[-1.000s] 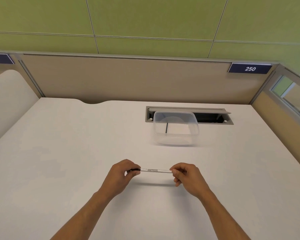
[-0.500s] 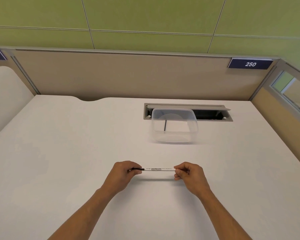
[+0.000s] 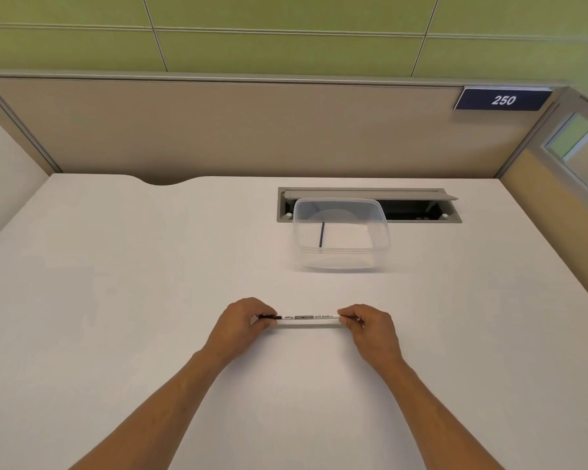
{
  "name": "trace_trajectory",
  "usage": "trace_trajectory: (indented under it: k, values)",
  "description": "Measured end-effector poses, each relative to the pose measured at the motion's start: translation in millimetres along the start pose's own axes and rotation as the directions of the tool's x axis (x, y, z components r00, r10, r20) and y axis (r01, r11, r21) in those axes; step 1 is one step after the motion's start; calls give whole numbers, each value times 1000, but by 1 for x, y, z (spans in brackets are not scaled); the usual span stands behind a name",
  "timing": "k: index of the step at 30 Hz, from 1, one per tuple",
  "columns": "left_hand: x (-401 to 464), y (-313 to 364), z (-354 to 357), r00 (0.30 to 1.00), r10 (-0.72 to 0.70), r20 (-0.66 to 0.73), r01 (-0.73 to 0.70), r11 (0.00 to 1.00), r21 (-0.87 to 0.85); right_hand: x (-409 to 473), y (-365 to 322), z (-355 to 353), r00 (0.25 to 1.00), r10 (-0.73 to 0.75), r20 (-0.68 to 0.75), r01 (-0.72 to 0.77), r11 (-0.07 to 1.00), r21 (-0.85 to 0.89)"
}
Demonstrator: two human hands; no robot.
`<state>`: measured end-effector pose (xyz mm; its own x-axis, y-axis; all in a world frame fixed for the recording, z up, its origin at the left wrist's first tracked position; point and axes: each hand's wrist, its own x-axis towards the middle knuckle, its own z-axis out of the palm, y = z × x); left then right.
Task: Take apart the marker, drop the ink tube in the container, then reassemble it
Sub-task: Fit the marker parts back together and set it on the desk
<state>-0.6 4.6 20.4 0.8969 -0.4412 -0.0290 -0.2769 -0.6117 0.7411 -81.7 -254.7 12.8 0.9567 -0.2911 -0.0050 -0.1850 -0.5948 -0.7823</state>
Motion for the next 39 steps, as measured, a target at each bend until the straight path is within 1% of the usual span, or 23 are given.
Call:
trace_trajectory:
  k: [2,4,7,10,15,21,26,30,33,36,39]
  values:
    - [4,-5,5,999,49,-11,-48,995,90,4,4,3,1000,-24,0,24,996,-88]
    - [7,-8,9,998,63,-28,-59,990,125,6,7,6,999,-38,-4,38,989,-140]
    - [12,-10,15,996,75,-48,-67,986,153,9,11,11,998,-55,-24,50,984,-174]
    - [14,-14,20,995,82,-55,-72,984,164,9,15,15,993,-103,-53,90,976,-197]
    - [14,-18,23,994,88,-72,-74,981,178,12,19,18,986,-158,-49,143,962,-231]
    - [11,-16,23,990,114,-78,-95,973,208,11,20,20,989,-139,-60,124,971,-206]
    - [7,-19,24,991,75,-107,-50,973,224,8,21,21,992,-116,-56,105,978,-180]
    - [1,-22,22,992,49,-113,-20,969,245,4,19,21,992,-111,-60,97,977,-190]
    - [-5,-24,24,989,36,-142,2,966,260,-1,19,23,995,-80,-55,68,980,-187]
    - [-11,-22,24,986,48,-161,1,957,291,-8,16,23,996,-72,-59,58,976,-210]
    - [-19,-19,26,979,63,-194,7,939,342,-16,13,24,994,-87,-72,64,958,-280]
